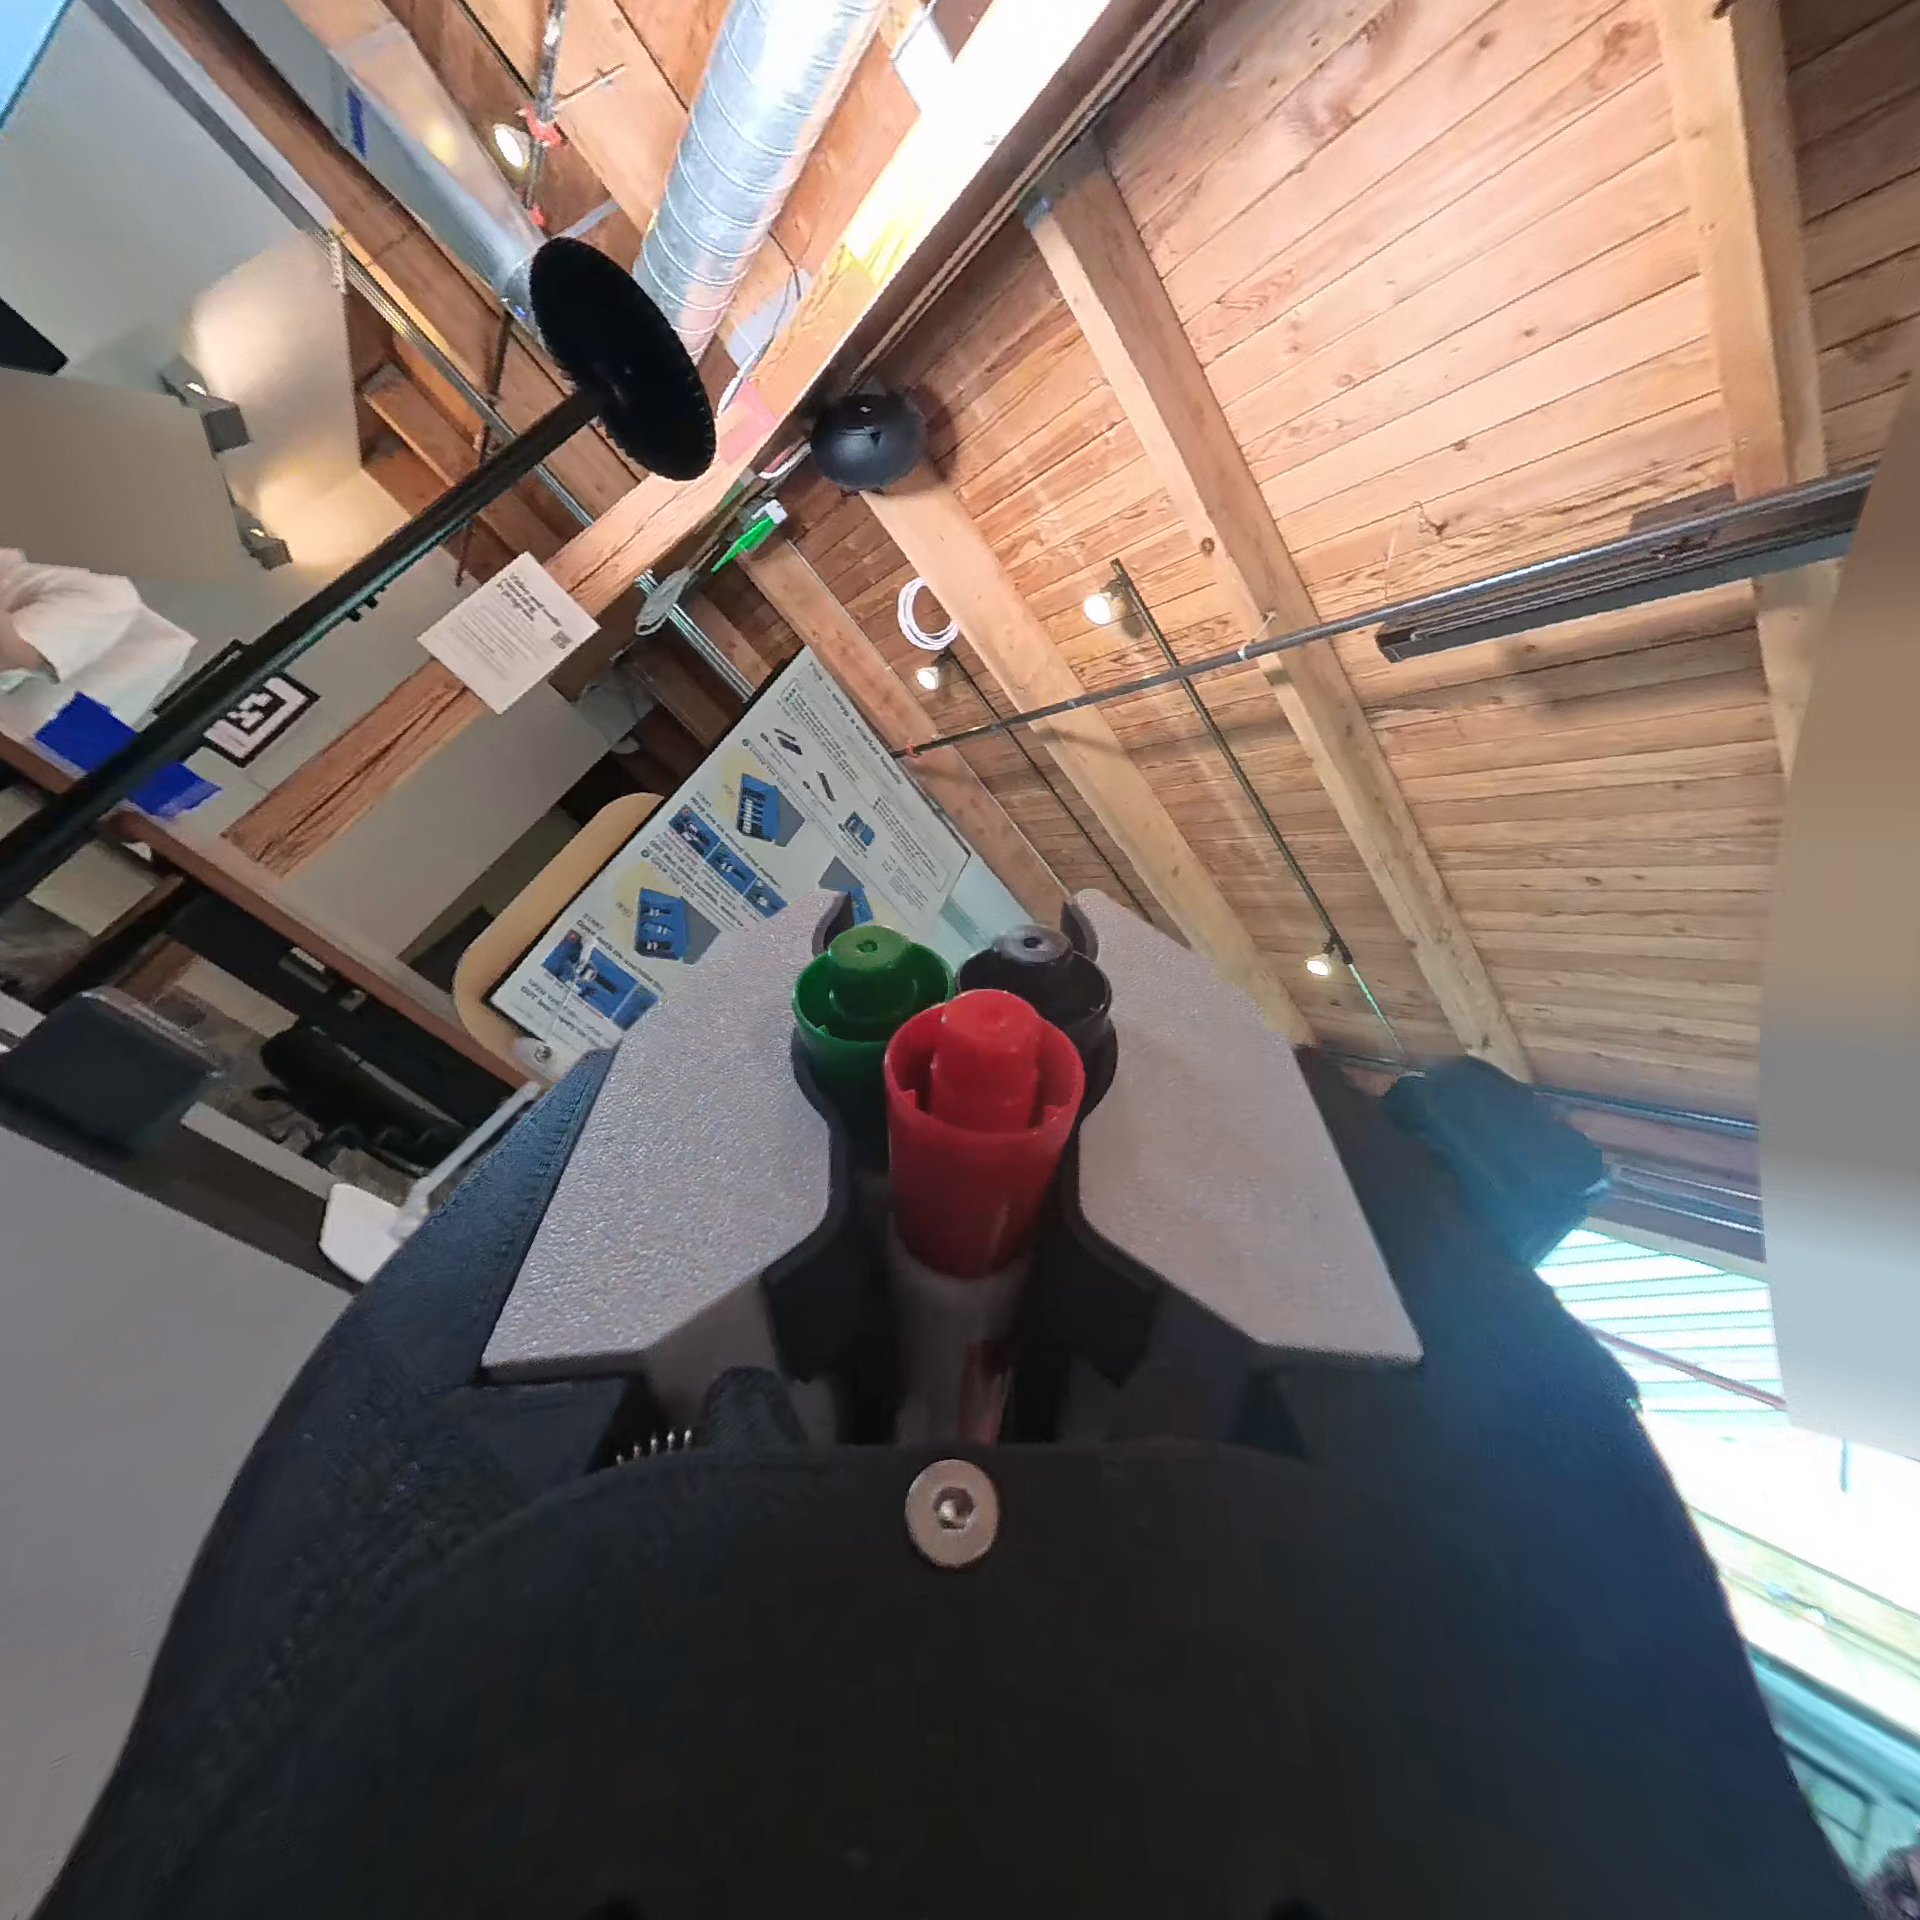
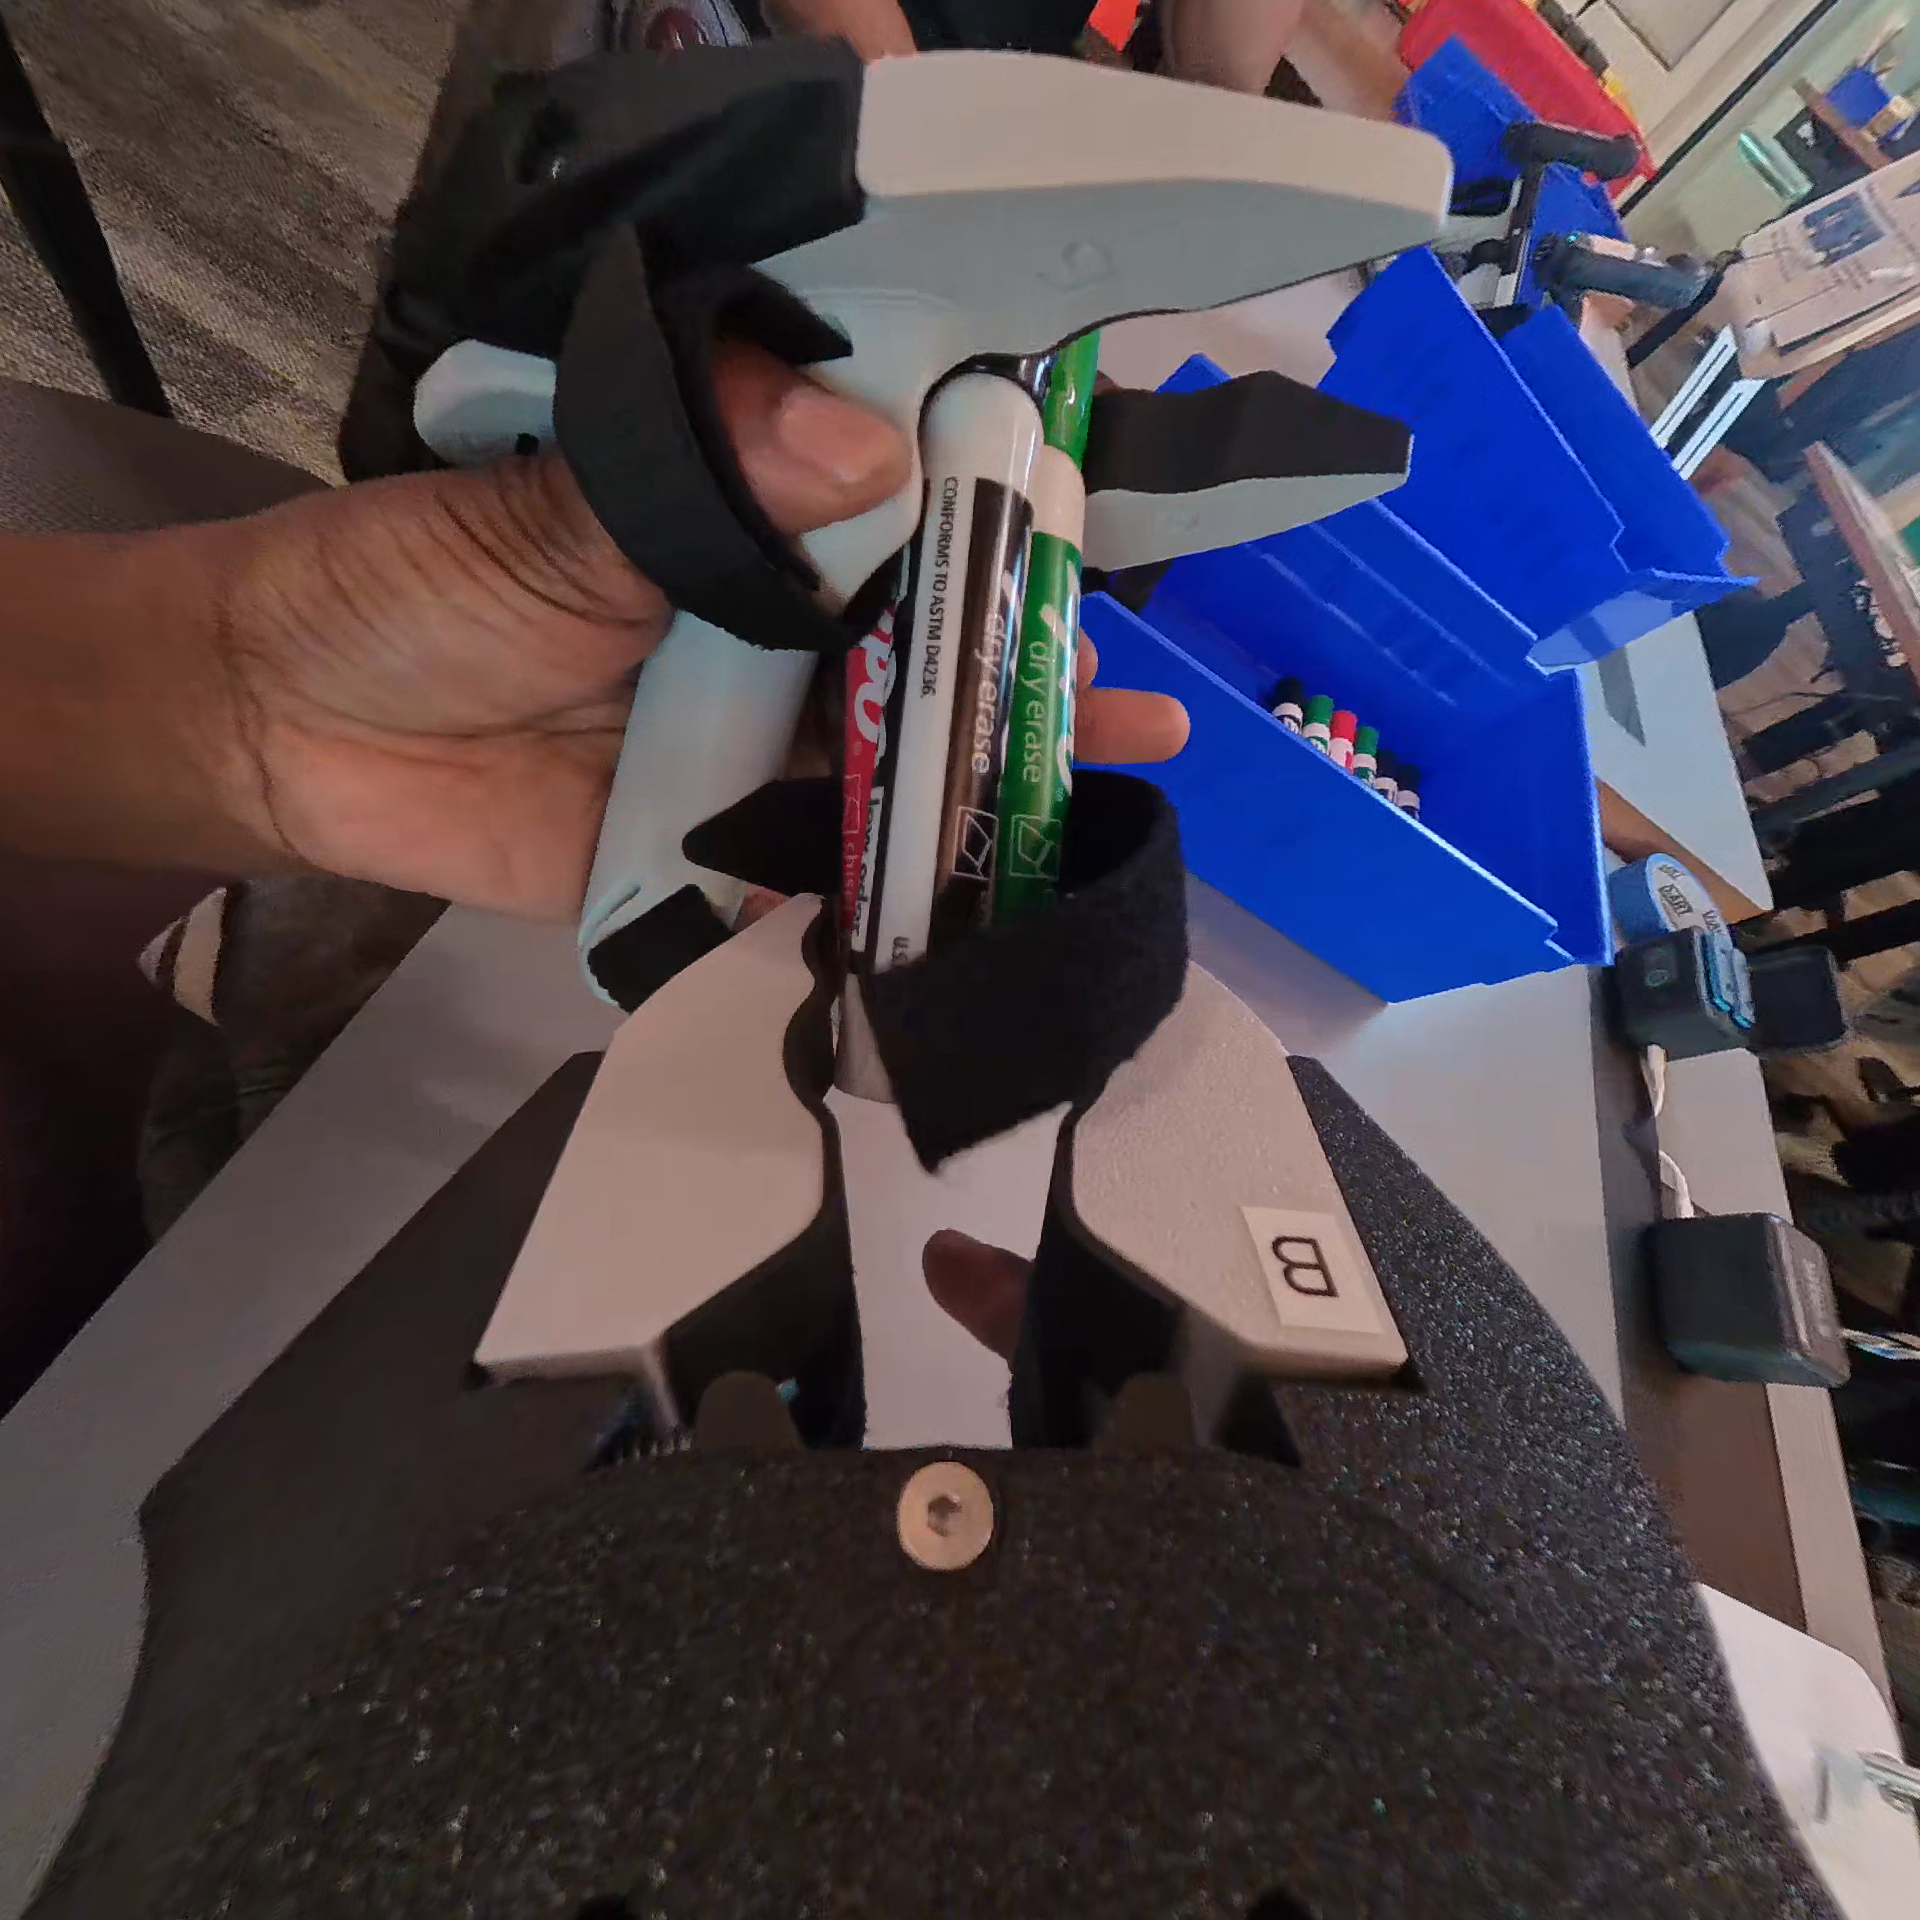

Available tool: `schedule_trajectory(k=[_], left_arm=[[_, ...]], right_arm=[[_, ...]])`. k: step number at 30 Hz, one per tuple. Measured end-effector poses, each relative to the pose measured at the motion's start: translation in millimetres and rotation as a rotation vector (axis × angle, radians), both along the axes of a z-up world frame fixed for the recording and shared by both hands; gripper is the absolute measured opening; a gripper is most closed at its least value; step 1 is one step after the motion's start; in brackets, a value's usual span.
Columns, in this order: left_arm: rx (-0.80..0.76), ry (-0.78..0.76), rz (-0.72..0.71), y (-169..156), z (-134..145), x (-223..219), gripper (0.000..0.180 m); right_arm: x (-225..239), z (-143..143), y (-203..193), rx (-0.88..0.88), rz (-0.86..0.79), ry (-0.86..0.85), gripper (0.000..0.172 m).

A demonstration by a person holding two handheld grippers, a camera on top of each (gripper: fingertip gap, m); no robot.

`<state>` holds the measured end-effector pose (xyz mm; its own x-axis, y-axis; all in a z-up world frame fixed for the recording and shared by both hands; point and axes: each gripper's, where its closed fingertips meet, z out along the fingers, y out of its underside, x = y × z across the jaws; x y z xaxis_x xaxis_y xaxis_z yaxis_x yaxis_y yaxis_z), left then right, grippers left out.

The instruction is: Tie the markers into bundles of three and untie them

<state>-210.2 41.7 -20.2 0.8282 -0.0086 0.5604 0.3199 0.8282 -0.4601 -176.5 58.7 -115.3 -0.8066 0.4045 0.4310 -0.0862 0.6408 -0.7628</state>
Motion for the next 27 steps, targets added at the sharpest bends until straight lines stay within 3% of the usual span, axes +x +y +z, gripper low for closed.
schedule_trajectory(k=[5,12,15,19,23,27], left_arm=[[0.099,-0.025,-0.08,-2,-2,0,0.039],[0.26,-0.119,-0.286,1,7,-4,0.038],[0.3,-0.072,-0.33,1,20,-3,0.038],[0.328,-0.029,-0.39,9,35,-2,0.038],[0.325,0.039,-0.389,19,44,6,0.038],[0.359,0.13,-0.323,16,51,14,0.038]], right_arm=[[5,7,3,-0.052,0.05,-0.093,0.039],[23,37,8,-0.189,0.149,0.022,0.052],[35,54,18,-0.304,0.186,0.074,0.061],[44,80,32,-0.46,0.19,0.155,0.057],[39,88,35,-0.376,0.089,0.221,0.054],[28,81,39,-0.131,-0.106,0.196,0.056]])
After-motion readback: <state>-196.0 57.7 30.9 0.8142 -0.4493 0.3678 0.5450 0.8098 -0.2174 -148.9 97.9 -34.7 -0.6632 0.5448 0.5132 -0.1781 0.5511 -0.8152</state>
